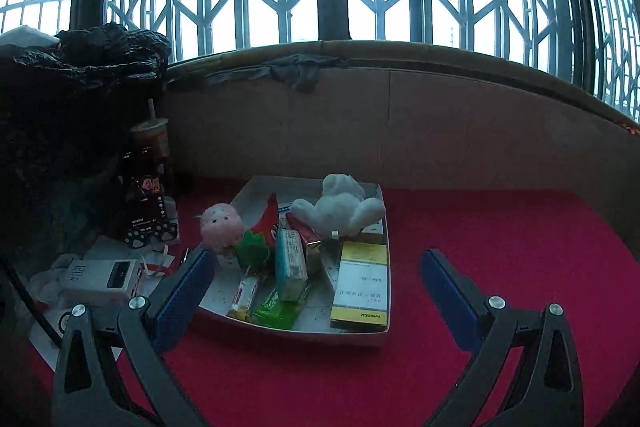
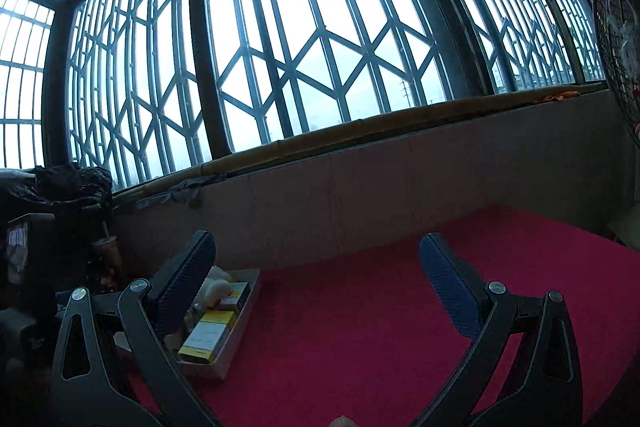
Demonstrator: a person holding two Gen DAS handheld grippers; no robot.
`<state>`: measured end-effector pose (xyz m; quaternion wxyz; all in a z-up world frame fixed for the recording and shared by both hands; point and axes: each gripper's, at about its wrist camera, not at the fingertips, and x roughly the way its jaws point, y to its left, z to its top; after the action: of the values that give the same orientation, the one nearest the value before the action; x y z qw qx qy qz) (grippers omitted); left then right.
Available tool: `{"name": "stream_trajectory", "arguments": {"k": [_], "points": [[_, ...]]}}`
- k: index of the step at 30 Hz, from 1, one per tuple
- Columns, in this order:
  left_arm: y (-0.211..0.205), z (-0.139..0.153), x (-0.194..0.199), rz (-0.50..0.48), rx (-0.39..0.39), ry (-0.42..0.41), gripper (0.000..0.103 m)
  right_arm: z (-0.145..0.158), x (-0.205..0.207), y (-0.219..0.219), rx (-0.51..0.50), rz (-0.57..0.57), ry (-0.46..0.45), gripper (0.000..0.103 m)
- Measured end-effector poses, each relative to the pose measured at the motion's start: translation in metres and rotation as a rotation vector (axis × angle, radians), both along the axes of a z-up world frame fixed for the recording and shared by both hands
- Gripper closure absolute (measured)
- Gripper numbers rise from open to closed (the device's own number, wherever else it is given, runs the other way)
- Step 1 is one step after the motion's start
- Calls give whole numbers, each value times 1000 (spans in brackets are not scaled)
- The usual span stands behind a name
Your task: Organize objects
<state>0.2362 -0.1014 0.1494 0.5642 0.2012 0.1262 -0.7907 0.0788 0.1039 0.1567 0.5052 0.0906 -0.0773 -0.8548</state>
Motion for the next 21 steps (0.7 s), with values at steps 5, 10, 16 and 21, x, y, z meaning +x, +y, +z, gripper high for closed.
{"name": "stream_trajectory", "arguments": {"k": [5,10,16,21], "points": [[7,-4,-3,-15,45,-9,0,-7,7,10,31,-1,8,0],[10,-5,-3,-4,65,-14,0,-12,5,17,60,-32,-25,0],[13,-5,-1,9,80,-9,0,-17,-2,19,94,-49,-65,0],[12,-8,-3,13,91,-23,0,-20,-7,21,108,-50,-83,0]]}}
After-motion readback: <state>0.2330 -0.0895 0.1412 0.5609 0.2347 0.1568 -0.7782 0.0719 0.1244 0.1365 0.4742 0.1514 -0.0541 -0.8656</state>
